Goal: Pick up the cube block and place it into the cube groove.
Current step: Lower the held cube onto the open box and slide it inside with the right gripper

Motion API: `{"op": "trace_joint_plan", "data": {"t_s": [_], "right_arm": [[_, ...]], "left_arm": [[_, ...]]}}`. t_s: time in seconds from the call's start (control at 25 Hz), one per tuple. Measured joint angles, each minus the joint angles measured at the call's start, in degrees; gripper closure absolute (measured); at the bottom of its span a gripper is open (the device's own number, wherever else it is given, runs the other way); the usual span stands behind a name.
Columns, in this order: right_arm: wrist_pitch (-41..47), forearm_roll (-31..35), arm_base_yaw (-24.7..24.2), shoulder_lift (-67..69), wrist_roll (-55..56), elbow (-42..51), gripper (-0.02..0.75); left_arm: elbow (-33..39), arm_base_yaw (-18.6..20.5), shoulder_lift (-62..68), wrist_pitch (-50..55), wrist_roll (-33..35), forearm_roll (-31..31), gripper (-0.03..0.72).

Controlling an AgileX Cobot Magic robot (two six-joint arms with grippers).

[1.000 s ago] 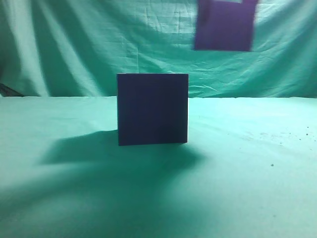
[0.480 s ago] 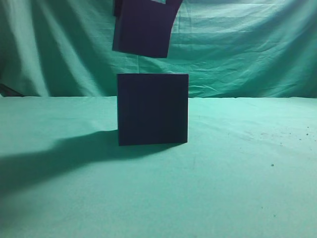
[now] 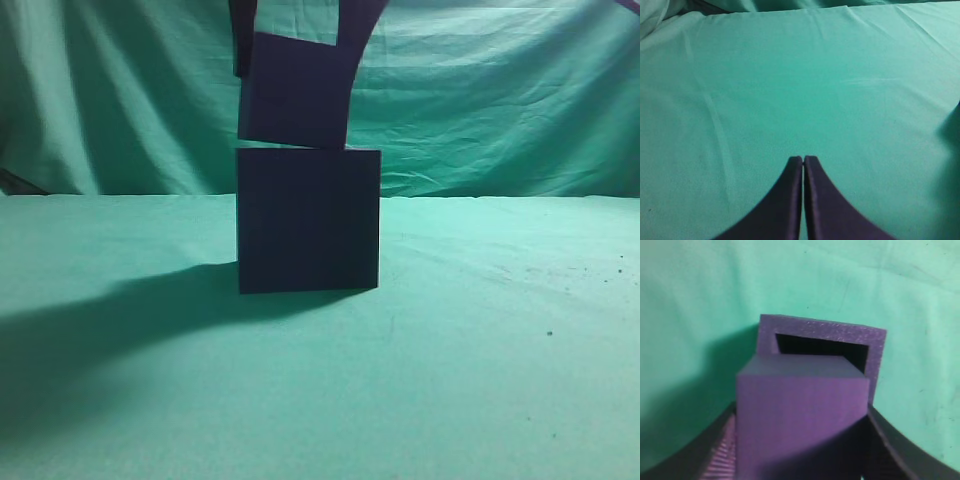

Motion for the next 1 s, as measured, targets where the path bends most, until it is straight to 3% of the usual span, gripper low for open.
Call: {"op": "trace_joint_plan", "data": {"t_s": [0.32, 1.0], "right_arm": [[0.10, -4.08, 0.00, 0.36, 3.15, 0.00, 0.302], [0.97, -3.72, 0.11, 0.36, 4.06, 0.00, 0.302]], "left_arm": [[0.00, 0.00, 0.00, 0.00, 0.00, 0.00, 0.688], [0.00, 0.00, 0.00, 0.00, 0.00, 0.00, 0.688]]}}
